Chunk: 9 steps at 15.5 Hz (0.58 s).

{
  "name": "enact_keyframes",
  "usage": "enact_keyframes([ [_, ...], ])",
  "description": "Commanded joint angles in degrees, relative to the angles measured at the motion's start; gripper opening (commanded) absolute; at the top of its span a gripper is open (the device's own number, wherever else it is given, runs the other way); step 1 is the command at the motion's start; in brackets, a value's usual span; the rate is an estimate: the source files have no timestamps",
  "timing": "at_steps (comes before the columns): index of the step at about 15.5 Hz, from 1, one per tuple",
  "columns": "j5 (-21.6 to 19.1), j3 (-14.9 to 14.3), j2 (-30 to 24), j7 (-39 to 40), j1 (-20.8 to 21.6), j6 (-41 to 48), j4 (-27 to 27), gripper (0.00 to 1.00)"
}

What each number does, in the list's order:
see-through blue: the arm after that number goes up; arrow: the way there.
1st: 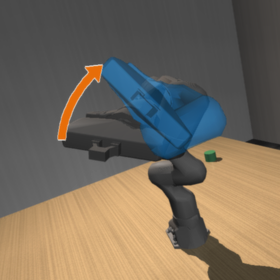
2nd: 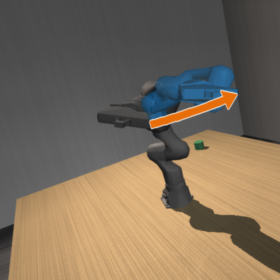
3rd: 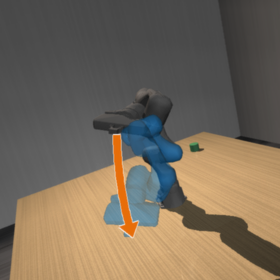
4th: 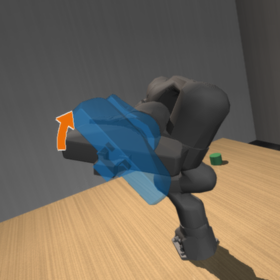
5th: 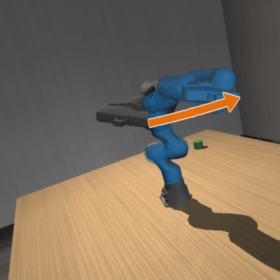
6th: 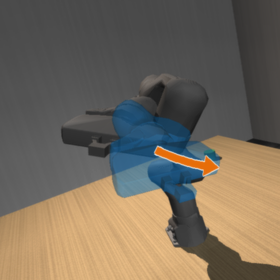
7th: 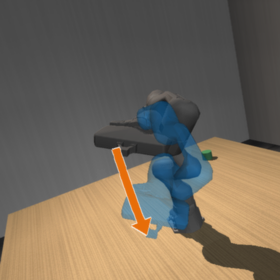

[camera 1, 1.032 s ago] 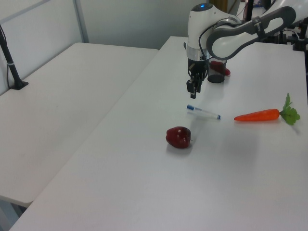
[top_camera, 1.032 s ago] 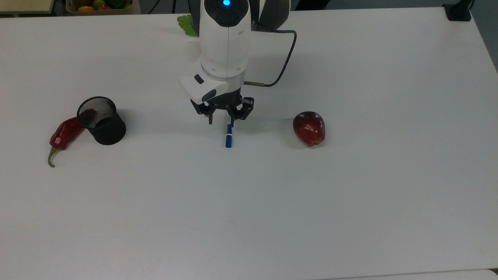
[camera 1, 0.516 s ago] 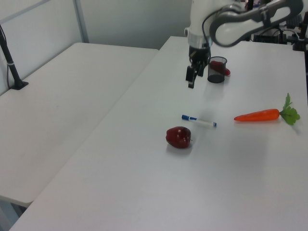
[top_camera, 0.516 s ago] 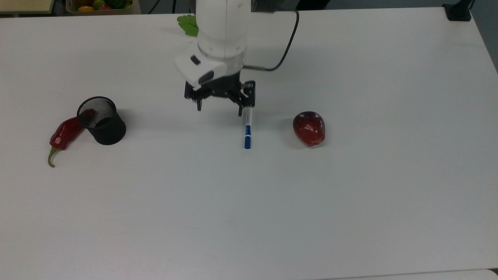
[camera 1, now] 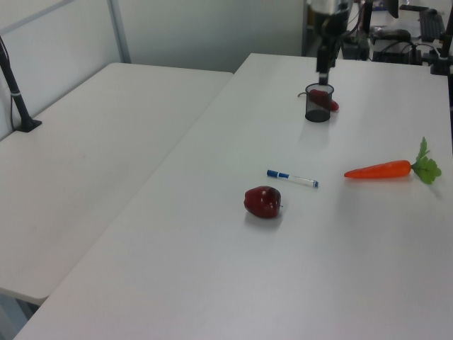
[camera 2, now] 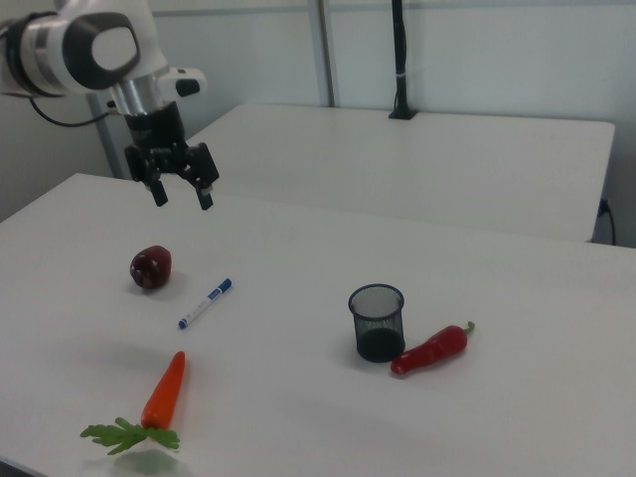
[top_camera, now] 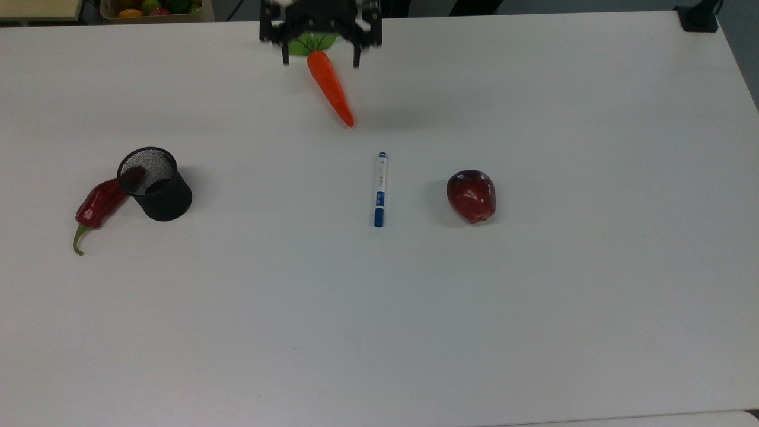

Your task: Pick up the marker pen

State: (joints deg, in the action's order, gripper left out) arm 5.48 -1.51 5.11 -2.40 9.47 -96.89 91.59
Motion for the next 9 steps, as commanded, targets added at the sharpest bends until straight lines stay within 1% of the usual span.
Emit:
enact_keyframes([
  [1, -0.56, -1.13, -4.84, 1.87, 0.20, 3.54, 1.93, 1.00],
  [4, -0.56, -1.22, -5.54, 1.79, -0.59, 3.81, 1.84, 1.00],
  [9, -0.56, -1.22, -5.28, 1.70, -0.68, 3.81, 1.75, 1.00],
])
